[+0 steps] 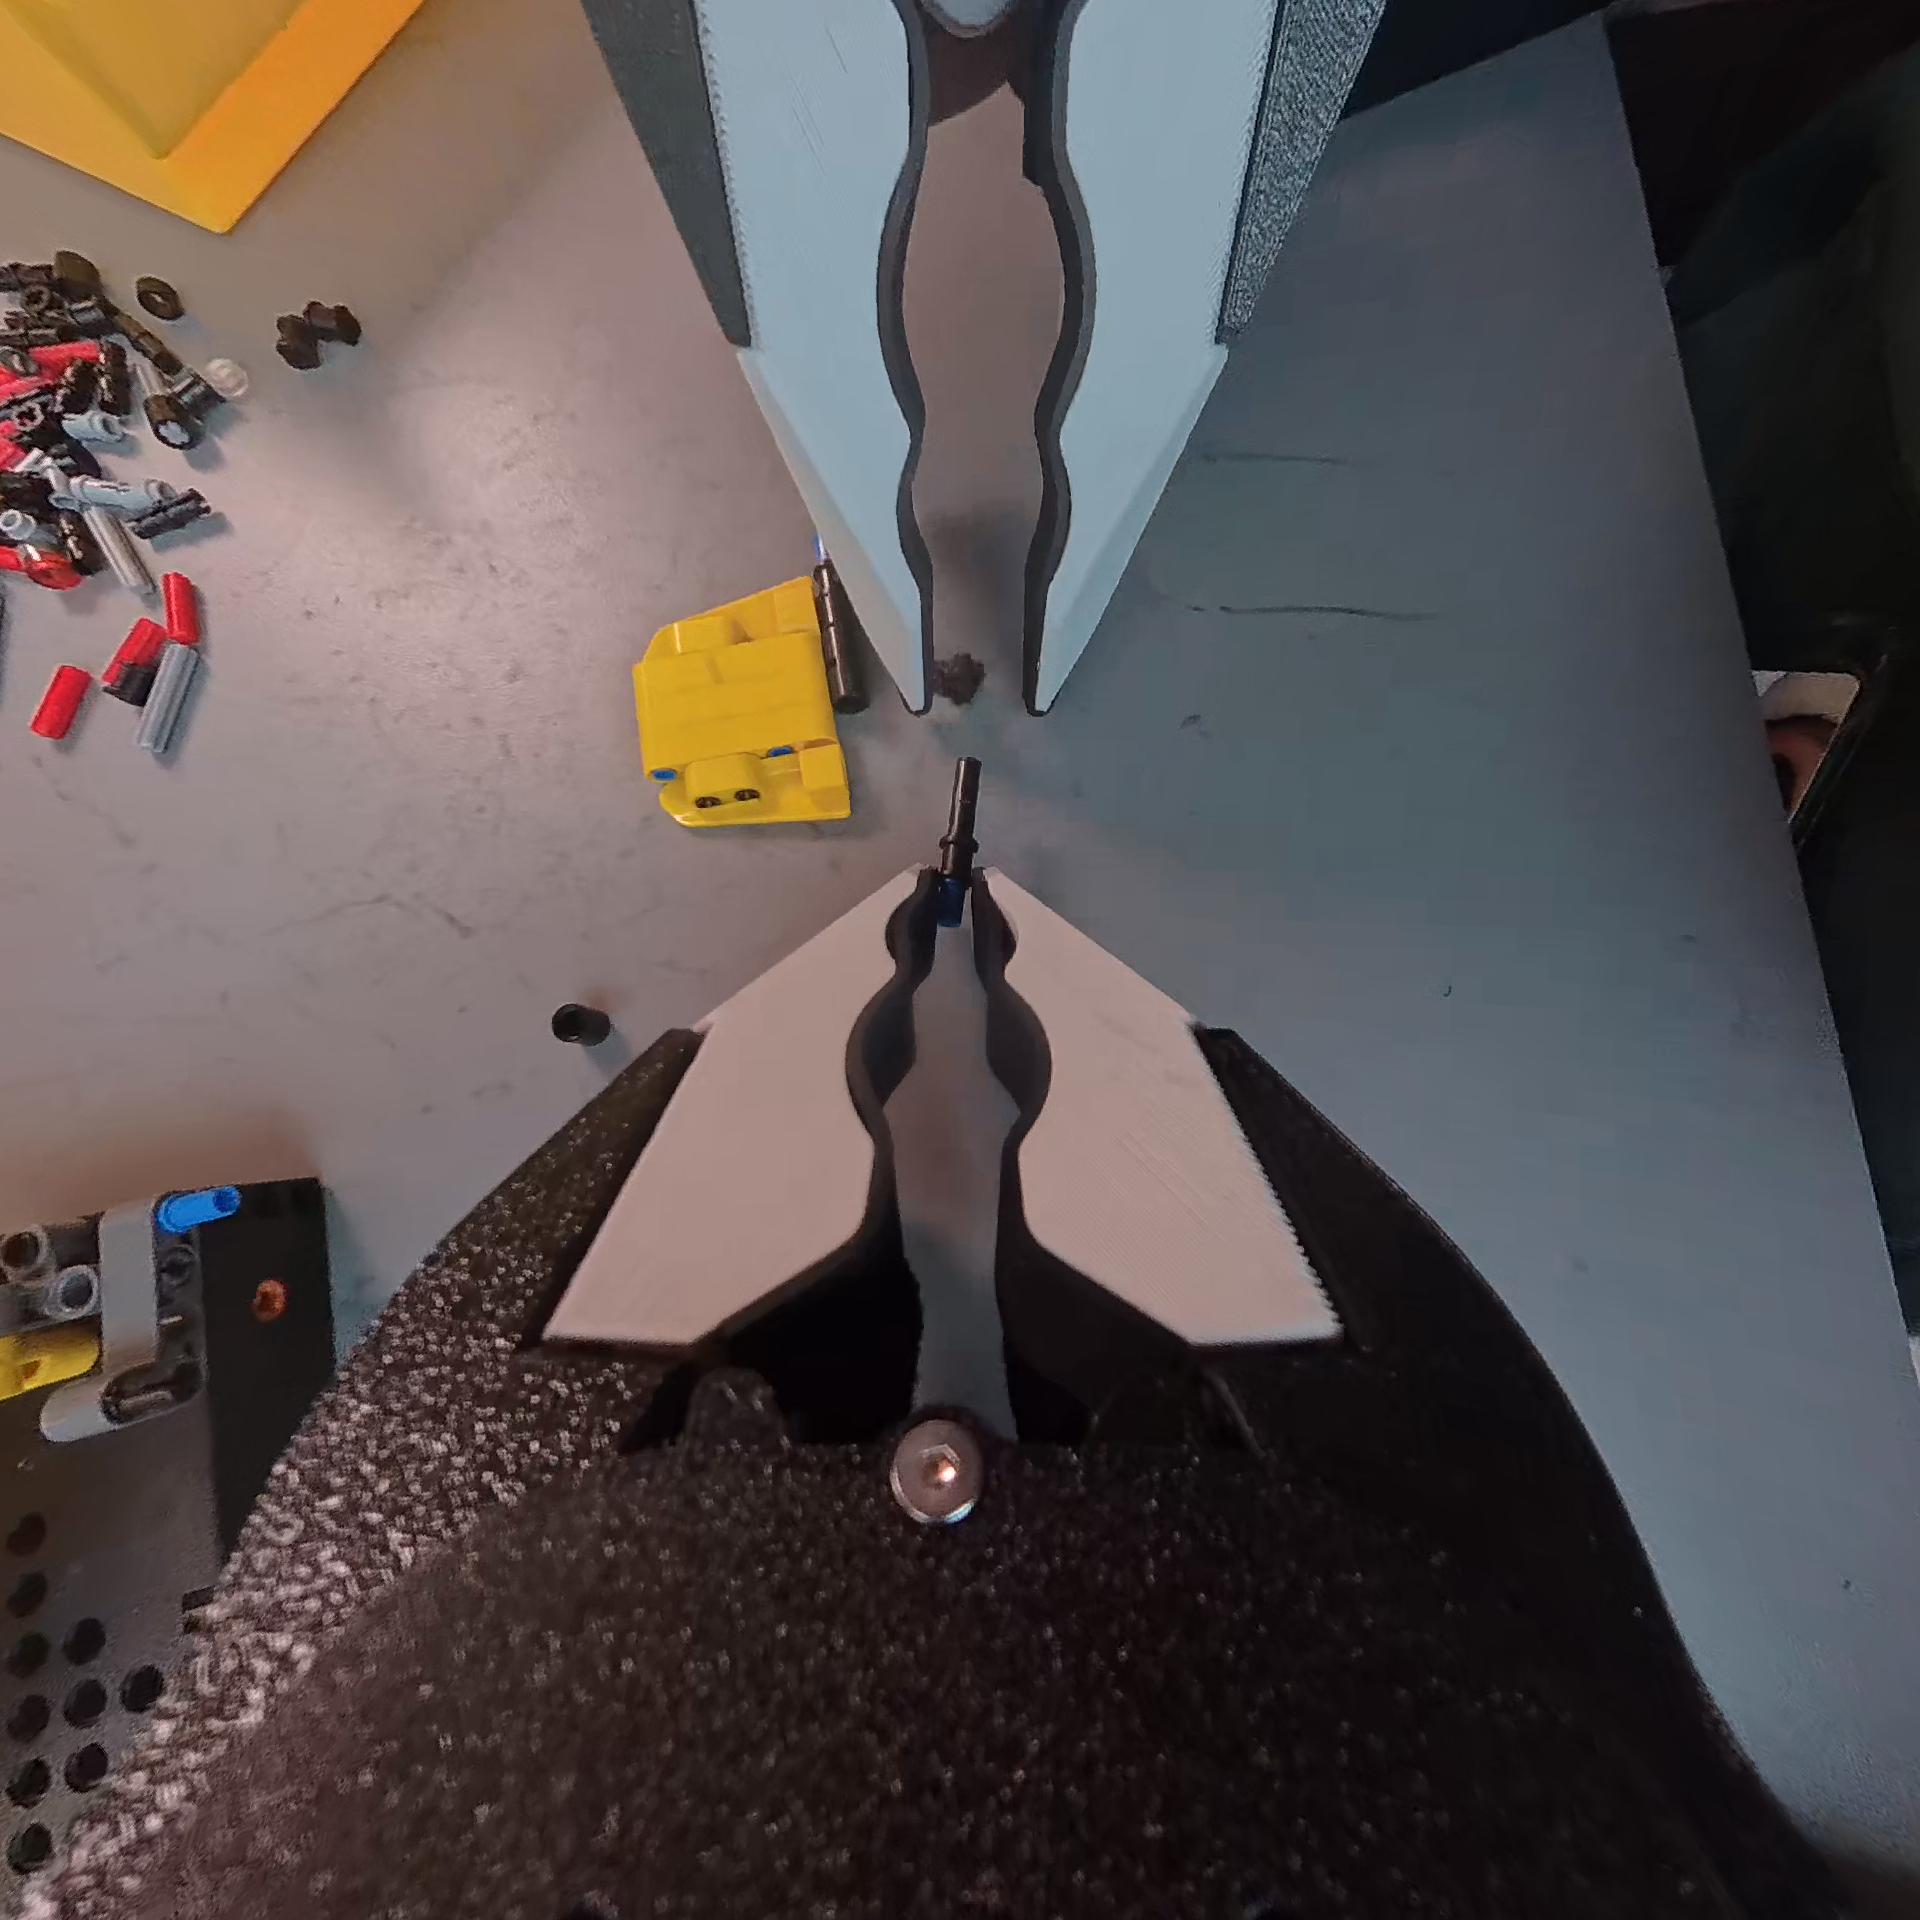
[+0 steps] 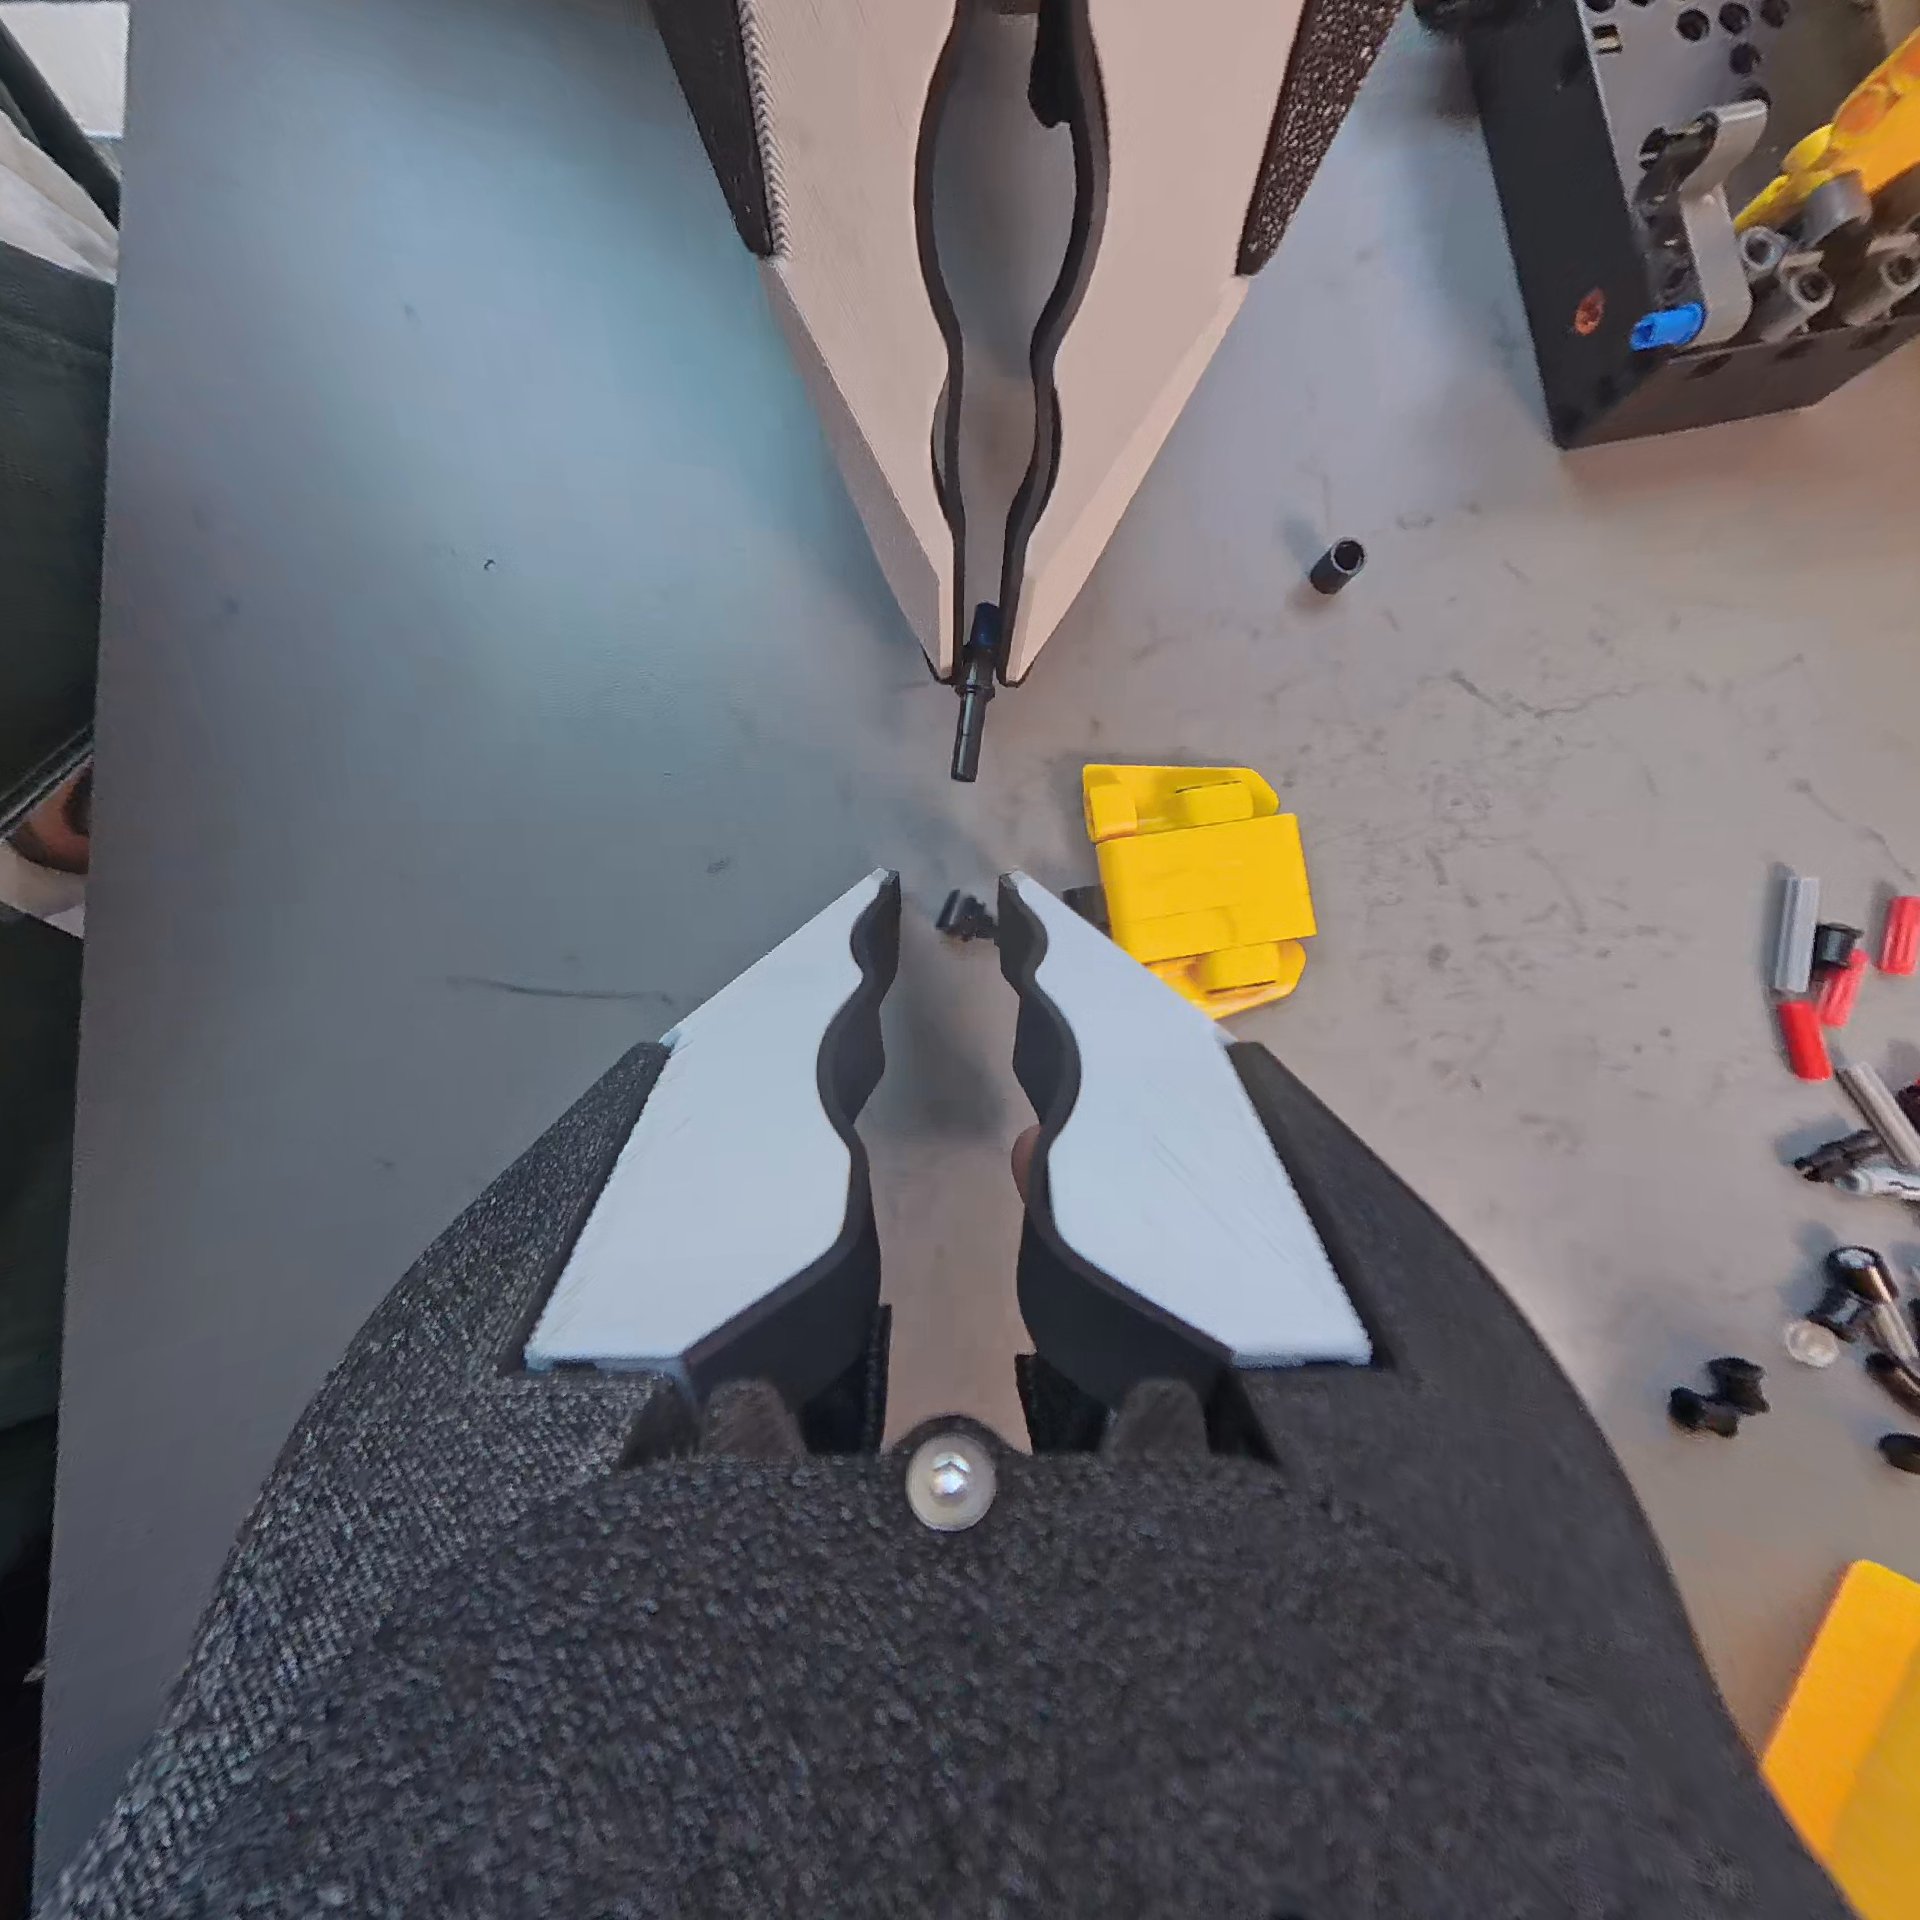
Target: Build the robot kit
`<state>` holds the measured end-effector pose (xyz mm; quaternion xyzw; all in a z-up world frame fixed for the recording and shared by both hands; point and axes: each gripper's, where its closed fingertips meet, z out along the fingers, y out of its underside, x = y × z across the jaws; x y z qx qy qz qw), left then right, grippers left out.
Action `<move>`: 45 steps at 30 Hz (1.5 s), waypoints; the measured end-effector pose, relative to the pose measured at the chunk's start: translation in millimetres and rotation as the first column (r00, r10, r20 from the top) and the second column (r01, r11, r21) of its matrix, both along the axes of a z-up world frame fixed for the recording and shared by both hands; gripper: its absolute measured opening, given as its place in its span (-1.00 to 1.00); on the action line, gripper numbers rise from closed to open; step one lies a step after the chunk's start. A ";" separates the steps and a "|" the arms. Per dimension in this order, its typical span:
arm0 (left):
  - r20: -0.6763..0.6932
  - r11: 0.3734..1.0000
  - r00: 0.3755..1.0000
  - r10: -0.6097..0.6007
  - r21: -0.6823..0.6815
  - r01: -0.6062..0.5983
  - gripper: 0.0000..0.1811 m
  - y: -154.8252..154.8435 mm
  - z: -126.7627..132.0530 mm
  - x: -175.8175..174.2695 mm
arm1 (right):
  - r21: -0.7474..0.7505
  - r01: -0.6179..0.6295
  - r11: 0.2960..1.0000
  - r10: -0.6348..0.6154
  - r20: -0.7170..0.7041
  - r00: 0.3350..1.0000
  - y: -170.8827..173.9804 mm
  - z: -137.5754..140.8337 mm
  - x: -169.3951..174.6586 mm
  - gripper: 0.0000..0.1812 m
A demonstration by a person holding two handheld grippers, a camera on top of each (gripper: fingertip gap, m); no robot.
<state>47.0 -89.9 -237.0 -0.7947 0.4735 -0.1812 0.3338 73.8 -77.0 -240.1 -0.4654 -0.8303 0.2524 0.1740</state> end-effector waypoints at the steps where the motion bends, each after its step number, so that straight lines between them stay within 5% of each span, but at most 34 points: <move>1: -0.002 1.000 1.000 0.003 -0.004 -0.003 -0.95 0.4 -1.3 -0.6 | -0.002 0.012 1.000 -0.012 -0.009 1.000 1.4 -0.1 0.0 -0.80; 14: 0.029 0.999 0.999 0.036 -0.027 -0.035 -0.95 3.6 -0.8 0.7 | -0.072 0.305 0.950 -0.305 0.009 0.952 4.2 1.4 6.2 -0.85; 22: 0.043 0.996 0.997 0.060 -0.066 -0.057 -0.95 3.4 -2.6 0.0 | 0.006 0.206 0.979 -0.205 -0.049 0.978 2.7 -0.3 6.1 -0.95; 31: 0.037 0.996 0.998 0.056 -0.075 -0.053 -0.95 2.0 -4.0 1.0 | -0.076 0.216 0.973 -0.218 -0.009 0.976 3.6 -0.5 6.0 -0.83; 39: 0.067 0.996 0.996 0.062 -0.072 -0.057 -0.94 3.3 0.6 3.1 | -0.089 0.236 0.968 -0.240 -0.029 0.970 4.3 -0.2 1.2 -0.93; 45: 0.227 0.993 0.967 0.115 -0.011 -0.116 -0.94 16.6 30.7 2.8 | -0.402 0.249 0.881 -0.361 -0.231 0.903 16.1 42.9 -15.4 -0.93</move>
